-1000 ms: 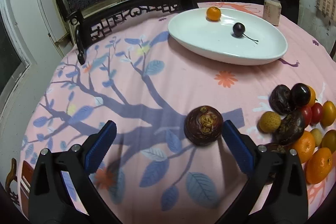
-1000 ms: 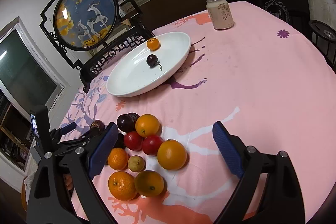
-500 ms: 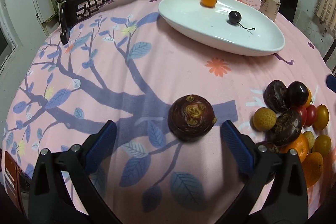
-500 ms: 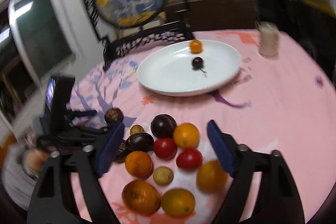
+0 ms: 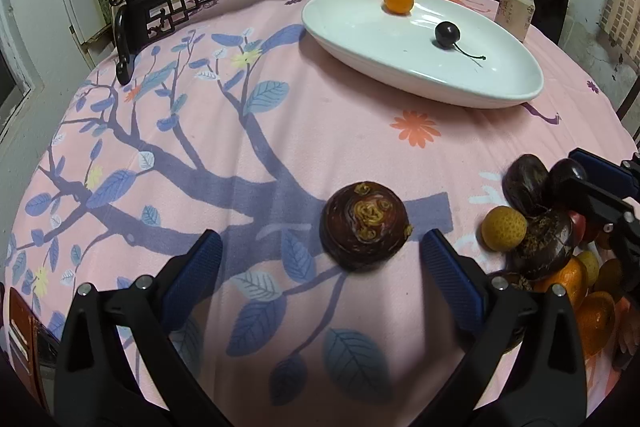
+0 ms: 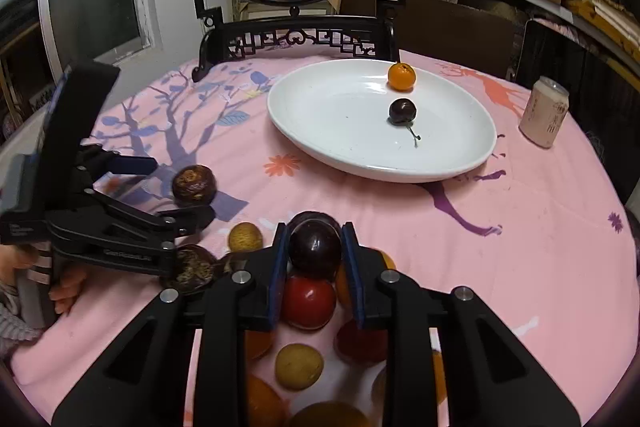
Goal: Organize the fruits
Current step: 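Grasp a brown mangosteen with the left gripper while the right grasps another dark cherry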
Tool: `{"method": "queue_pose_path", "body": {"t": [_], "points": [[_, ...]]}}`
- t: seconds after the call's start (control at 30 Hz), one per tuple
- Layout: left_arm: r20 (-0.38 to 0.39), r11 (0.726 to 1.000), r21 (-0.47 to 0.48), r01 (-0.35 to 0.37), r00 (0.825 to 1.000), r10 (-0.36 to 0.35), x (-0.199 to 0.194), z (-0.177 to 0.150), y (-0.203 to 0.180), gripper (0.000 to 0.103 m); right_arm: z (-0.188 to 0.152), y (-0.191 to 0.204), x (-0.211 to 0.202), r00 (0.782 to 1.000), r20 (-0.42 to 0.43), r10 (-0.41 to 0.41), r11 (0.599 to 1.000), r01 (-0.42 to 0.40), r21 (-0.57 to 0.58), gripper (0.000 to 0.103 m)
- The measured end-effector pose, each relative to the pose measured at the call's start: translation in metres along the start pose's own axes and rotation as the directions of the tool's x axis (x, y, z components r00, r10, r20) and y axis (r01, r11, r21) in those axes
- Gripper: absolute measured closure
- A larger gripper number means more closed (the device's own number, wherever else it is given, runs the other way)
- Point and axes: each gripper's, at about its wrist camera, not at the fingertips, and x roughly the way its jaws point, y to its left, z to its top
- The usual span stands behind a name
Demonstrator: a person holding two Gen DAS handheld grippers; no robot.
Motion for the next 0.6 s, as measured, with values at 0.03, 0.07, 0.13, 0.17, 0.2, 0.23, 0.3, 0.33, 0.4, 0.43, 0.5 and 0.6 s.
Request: {"method": "queue_pose_path", "body": {"t": [0.03,0.07,0.13,0.17,0.2,0.23,0.3,0.33,0.4,0.43,0.5,0.6], "points": [[0.005,1.0,0.005,0.005,1.0,-0.005,-0.001,0.0,-0.001,0.003,0.0,-0.005,-0.004,1.0,0.007,0.013,1.0,-0.013,0.028,0.076],[0.012,1.0,0.007,0.007,1.0,-0.007,-0.002,0.0,-0.001,0.009,0.0,-0.009,-0.008,1.0,0.015,0.021,0.998,-0.021,0.05,0.076],[0.027,1.0,0.003,0.029,0.999,-0.03,-0.004,0.001,0.0,0.022,-0.001,-0.022,-0.017,0.999,0.04,0.036,0.992,-0.041,0.116,0.076],[0.032,0.999,-0.002,0.037,0.999,-0.037,-0.004,0.002,0.001,0.028,-0.002,-0.027,-0.02,0.998,0.049,0.046,0.988,-0.053,0.145,0.076],[0.038,0.999,-0.006,0.042,0.998,-0.042,-0.005,0.002,0.002,0.031,-0.002,-0.032,-0.023,0.997,0.056,0.058,0.983,-0.067,0.172,0.076],[0.043,0.999,-0.003,0.048,0.998,-0.048,-0.005,0.003,0.002,0.036,-0.003,-0.037,-0.025,0.996,0.062,0.067,0.977,-0.078,0.199,0.076],[0.051,0.999,0.005,0.054,0.997,-0.054,-0.006,0.004,0.001,0.044,-0.004,-0.043,-0.027,0.995,0.068,0.076,0.969,-0.089,0.23,0.076],[0.055,0.998,0.012,0.059,0.997,-0.06,-0.006,0.005,0.0,0.049,-0.004,-0.044,-0.027,0.995,0.069,0.077,0.968,-0.091,0.235,0.076],[0.062,0.998,0.017,0.062,0.996,-0.063,-0.007,0.006,0.0,0.059,-0.004,-0.044,-0.028,0.994,0.07,0.08,0.966,-0.094,0.24,0.076],[0.064,0.998,0.014,0.061,0.996,-0.062,-0.007,0.006,0.0,0.061,-0.004,-0.045,-0.028,0.994,0.071,0.081,0.965,-0.096,0.242,0.076],[0.07,0.997,0.001,0.076,0.995,-0.076,-0.009,0.007,0.003,0.061,-0.004,-0.046,-0.03,0.994,0.075,0.081,0.965,-0.097,0.245,0.076],[0.099,0.995,-0.018,0.095,0.991,-0.093,-0.019,0.01,0.007,0.062,-0.004,-0.05,-0.035,0.992,0.096,0.083,0.959,-0.105,0.263,0.076]]}}
